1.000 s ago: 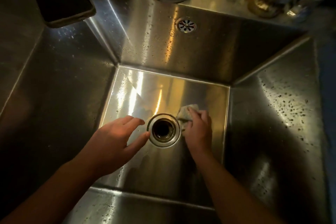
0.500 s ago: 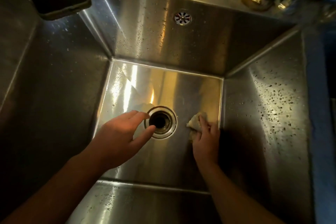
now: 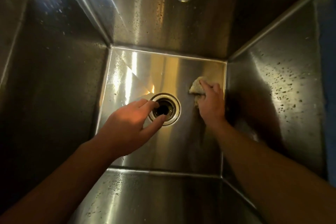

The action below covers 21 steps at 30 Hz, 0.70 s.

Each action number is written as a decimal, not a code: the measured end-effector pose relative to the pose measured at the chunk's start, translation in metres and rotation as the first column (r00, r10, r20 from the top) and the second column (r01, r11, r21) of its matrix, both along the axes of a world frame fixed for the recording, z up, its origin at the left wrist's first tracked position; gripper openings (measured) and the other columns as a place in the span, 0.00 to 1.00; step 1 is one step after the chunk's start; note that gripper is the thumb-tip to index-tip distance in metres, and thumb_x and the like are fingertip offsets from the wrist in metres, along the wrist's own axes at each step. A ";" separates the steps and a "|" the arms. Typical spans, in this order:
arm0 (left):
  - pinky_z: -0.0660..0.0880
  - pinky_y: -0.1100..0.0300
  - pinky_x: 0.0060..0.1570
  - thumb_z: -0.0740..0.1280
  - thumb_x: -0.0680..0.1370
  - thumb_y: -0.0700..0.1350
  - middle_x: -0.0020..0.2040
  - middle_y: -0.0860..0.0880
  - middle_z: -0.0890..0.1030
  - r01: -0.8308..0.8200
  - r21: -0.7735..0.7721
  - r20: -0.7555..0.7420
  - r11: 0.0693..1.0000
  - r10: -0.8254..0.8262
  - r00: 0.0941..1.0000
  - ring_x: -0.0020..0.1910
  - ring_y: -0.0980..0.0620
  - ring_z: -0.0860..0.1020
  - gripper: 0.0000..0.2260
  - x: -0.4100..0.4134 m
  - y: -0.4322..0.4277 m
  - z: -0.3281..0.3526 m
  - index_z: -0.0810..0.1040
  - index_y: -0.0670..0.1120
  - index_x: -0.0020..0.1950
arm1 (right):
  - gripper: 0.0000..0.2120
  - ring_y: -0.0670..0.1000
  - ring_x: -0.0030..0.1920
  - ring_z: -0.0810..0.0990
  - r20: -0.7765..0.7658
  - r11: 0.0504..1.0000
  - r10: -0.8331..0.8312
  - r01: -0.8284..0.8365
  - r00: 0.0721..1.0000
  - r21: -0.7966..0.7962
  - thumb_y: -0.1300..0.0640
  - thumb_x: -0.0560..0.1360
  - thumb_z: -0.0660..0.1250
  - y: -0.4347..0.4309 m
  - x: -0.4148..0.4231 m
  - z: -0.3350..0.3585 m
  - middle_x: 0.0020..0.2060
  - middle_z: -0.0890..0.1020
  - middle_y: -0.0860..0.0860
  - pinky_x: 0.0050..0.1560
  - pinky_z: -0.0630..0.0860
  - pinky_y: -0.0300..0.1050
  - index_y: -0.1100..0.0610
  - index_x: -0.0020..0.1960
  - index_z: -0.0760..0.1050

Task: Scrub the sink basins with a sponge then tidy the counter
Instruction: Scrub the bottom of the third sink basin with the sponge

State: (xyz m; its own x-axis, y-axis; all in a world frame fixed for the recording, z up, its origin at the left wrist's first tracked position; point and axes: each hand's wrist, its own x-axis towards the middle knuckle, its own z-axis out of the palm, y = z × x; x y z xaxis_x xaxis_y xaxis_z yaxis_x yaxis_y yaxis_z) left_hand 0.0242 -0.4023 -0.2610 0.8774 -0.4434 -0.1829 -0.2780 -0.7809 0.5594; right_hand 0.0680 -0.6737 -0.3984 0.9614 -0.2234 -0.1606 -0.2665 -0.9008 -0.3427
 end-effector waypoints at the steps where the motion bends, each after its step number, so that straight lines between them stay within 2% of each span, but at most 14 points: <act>1: 0.78 0.51 0.49 0.56 0.82 0.63 0.55 0.49 0.82 0.003 -0.006 -0.006 1.000 -0.003 1.000 0.51 0.50 0.80 0.24 -0.001 0.000 0.000 0.78 0.45 0.63 | 0.30 0.55 0.60 0.71 0.003 1.000 -0.009 0.009 1.000 0.004 0.62 0.76 0.64 0.004 -0.023 0.001 0.64 0.70 0.54 0.63 0.73 0.49 0.47 0.76 0.66; 3: 0.78 0.53 0.47 0.56 0.82 0.63 0.54 0.49 0.82 0.011 -0.015 -0.015 1.000 -0.011 1.000 0.50 0.50 0.81 0.25 -0.002 -0.002 0.000 0.78 0.45 0.63 | 0.31 0.54 0.61 0.69 -0.034 0.999 -0.030 0.030 0.999 0.014 0.62 0.76 0.64 0.013 -0.070 0.005 0.65 0.69 0.52 0.64 0.72 0.48 0.46 0.77 0.64; 5: 0.78 0.54 0.46 0.56 0.82 0.63 0.54 0.49 0.83 0.011 -0.014 -0.023 1.000 -0.011 1.000 0.49 0.51 0.81 0.25 -0.003 -0.003 0.001 0.79 0.45 0.63 | 0.33 0.50 0.63 0.66 -0.125 0.999 -0.038 0.039 0.991 0.006 0.62 0.77 0.64 0.023 -0.108 0.010 0.67 0.67 0.50 0.63 0.68 0.40 0.44 0.78 0.60; 7: 0.78 0.55 0.46 0.55 0.82 0.64 0.54 0.49 0.83 0.014 -0.010 -0.028 1.000 -0.014 1.000 0.49 0.51 0.81 0.26 -0.004 -0.004 0.002 0.79 0.46 0.63 | 0.34 0.49 0.63 0.65 -0.176 1.000 0.001 0.002 0.984 0.015 0.63 0.77 0.64 0.027 -0.120 0.015 0.68 0.65 0.48 0.61 0.67 0.39 0.42 0.78 0.58; 10: 0.76 0.57 0.48 0.53 0.81 0.64 0.55 0.50 0.82 0.021 0.007 -0.035 1.000 -0.021 0.999 0.51 0.52 0.80 0.26 -0.002 -0.005 0.004 0.78 0.47 0.64 | 0.34 0.52 0.59 0.68 -0.109 0.996 0.090 -0.090 0.990 0.005 0.66 0.74 0.63 0.016 -0.083 0.013 0.64 0.70 0.51 0.58 0.73 0.46 0.45 0.77 0.64; 12: 0.74 0.59 0.50 0.53 0.79 0.66 0.57 0.53 0.81 -0.014 0.012 -0.066 1.000 0.015 0.998 0.54 0.54 0.79 0.26 0.000 -0.005 0.005 0.76 0.50 0.65 | 0.33 0.55 0.58 0.70 -0.049 0.995 0.089 -0.091 0.995 -0.039 0.66 0.73 0.64 0.006 -0.046 0.010 0.61 0.72 0.52 0.57 0.75 0.50 0.46 0.75 0.67; 15: 0.74 0.57 0.53 0.52 0.77 0.68 0.60 0.55 0.79 -0.043 0.022 -0.119 0.999 0.045 0.992 0.56 0.55 0.77 0.27 0.002 -0.006 0.007 0.74 0.54 0.66 | 0.32 0.56 0.62 0.70 -0.070 0.995 0.064 -0.069 0.995 -0.068 0.64 0.75 0.64 -0.005 -0.007 0.006 0.65 0.69 0.54 0.62 0.73 0.50 0.47 0.76 0.65; 18: 0.73 0.56 0.54 0.53 0.77 0.67 0.62 0.54 0.78 -0.051 0.039 -0.159 0.998 0.056 0.986 0.58 0.55 0.76 0.26 0.003 -0.006 0.009 0.73 0.54 0.68 | 0.32 0.57 0.61 0.71 -0.052 0.996 0.018 -0.022 0.998 -0.084 0.63 0.75 0.64 -0.002 -0.022 0.004 0.64 0.70 0.55 0.61 0.73 0.49 0.48 0.77 0.64; 21: 0.73 0.55 0.54 0.51 0.77 0.68 0.63 0.54 0.78 -0.048 0.053 -0.185 0.997 0.057 0.981 0.59 0.55 0.76 0.27 0.003 -0.006 0.010 0.72 0.55 0.68 | 0.33 0.54 0.61 0.70 -0.075 0.994 -0.010 0.001 0.997 -0.109 0.61 0.76 0.65 0.011 -0.079 0.004 0.64 0.69 0.53 0.58 0.73 0.46 0.47 0.78 0.61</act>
State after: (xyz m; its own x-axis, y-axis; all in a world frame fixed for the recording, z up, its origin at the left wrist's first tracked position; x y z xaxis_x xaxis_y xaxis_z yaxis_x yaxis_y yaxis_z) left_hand 0.0274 -0.4080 -0.2513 0.8479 -0.3839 -0.3656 -0.1299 -0.8191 0.5588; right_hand -0.0113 -0.6622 -0.3944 0.9462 -0.2489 -0.2070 -0.2931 -0.9301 -0.2213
